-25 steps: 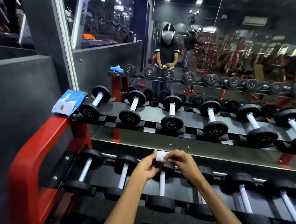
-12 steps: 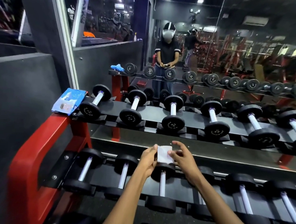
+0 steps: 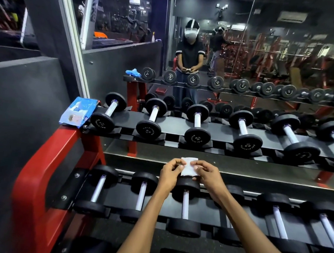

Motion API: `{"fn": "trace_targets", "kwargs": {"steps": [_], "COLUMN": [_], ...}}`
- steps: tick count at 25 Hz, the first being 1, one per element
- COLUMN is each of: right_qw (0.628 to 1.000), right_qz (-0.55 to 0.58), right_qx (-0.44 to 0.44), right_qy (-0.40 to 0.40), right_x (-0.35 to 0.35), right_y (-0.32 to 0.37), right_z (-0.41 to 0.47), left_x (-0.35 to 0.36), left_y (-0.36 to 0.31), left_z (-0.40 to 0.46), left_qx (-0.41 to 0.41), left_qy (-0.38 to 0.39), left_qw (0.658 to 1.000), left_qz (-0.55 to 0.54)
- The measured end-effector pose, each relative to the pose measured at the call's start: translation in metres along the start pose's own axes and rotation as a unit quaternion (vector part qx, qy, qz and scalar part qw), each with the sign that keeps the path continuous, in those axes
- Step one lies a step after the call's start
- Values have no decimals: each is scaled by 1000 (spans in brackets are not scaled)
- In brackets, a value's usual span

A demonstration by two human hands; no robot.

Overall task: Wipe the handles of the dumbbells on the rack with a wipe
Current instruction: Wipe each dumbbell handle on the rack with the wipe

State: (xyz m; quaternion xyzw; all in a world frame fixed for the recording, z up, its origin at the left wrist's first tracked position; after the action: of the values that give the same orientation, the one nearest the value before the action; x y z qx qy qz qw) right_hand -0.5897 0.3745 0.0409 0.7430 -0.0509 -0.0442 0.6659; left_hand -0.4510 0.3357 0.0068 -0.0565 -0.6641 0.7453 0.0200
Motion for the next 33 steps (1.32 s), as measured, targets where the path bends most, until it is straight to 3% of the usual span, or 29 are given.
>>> {"fn": "trace_targets", "kwargs": {"steps": [8, 13, 20, 22, 26, 29, 33], "right_qw": [1000, 992, 986, 985, 990, 983, 956], "right_qz": [-18, -119, -147, -151, -83, -64, -117], "right_qx": [-9, -11, 8, 34, 109, 162, 244], "right_qy": [-15, -27, 83, 74, -20, -60, -111], "right_x": [-6, -8, 4, 4, -18, -41, -74], "right_y": [-7, -13, -22, -27, -66, -122, -232], "right_z": [9, 16, 23, 28, 48, 70, 99], "left_x": [1, -3, -1, 0, -11, -25, -14], "left_y": [-6, -8, 11, 23, 70, 132, 236], "left_z": [3, 5, 4, 6, 14, 17, 17], "left_qx": [35, 76, 28, 3, -68, -121, -186], "left_qy": [-9, -16, 45, 47, -5, -80, -54], "left_qw": [999, 992, 995, 997, 996, 981, 951], "left_qz": [32, 101, 86, 66, 50, 131, 239]}}
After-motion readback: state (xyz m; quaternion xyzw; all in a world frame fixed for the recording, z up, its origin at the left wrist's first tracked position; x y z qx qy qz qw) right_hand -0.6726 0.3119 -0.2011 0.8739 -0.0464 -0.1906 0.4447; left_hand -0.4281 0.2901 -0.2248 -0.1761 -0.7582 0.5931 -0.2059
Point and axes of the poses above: each hand's wrist, its own z-axis towards the middle knuckle, its own x-axis out of the palm, y = z × x, the point moved 6 cm from there along z, towards the middle knuckle, and after that the axes turned 4 degrees about x, right-handed, at the moved point
